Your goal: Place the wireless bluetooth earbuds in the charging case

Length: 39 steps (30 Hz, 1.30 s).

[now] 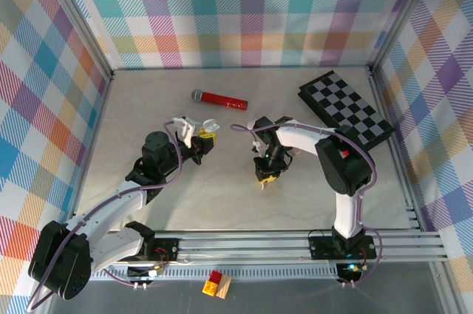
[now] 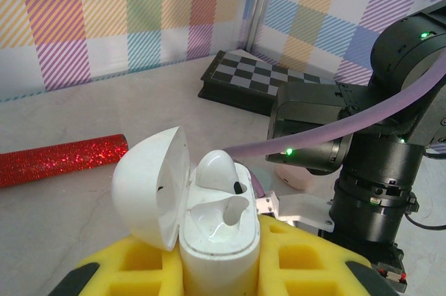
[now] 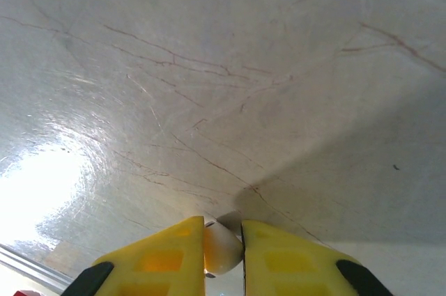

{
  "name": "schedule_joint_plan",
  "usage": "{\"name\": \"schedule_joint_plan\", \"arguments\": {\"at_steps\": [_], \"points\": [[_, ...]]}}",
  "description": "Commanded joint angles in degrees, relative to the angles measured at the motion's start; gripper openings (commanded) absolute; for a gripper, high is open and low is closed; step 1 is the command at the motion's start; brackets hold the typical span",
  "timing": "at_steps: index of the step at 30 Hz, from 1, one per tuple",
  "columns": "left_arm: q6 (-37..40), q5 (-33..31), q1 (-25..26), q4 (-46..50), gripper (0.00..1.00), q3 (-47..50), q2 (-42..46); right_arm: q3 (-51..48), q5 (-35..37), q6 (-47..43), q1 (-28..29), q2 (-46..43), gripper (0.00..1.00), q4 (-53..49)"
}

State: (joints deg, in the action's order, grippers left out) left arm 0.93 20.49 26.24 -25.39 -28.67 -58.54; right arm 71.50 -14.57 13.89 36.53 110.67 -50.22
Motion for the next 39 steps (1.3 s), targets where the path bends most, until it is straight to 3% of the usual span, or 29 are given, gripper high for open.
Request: {"name": "schedule_joint_plan", "arguments": {"at_steps": [1, 12, 27, 32, 39], "points": [[0.6, 1.2, 0.7, -0.5, 0.15, -1.0, -0.3, -1.9, -0.3, 1.6, -0.1, -3.6, 0.16, 3.4], [0.1, 2.8, 0.7, -1.5, 0.15, -1.2, -2.0, -7.9, 5.3, 0.4, -0.2, -12.5, 0.17, 12.1], [0.1, 2.5, 1.0, -0.5, 0.15, -1.4, -1.2, -3.0, 4.1, -1.5, 0.0, -4.0, 0.20, 5.1], [0.2, 2.5, 1.0, -0.5, 0.15, -1.3, -0.9, -2.3, 6.3, -1.2, 1.0, -4.0, 0.38, 3.5], [0.3, 2.7, 1.0, -0.4, 0.15, -1.1, -1.0, -3.1, 6.1, 0.0, 1.6, -4.8, 0.34, 2.8]]}}
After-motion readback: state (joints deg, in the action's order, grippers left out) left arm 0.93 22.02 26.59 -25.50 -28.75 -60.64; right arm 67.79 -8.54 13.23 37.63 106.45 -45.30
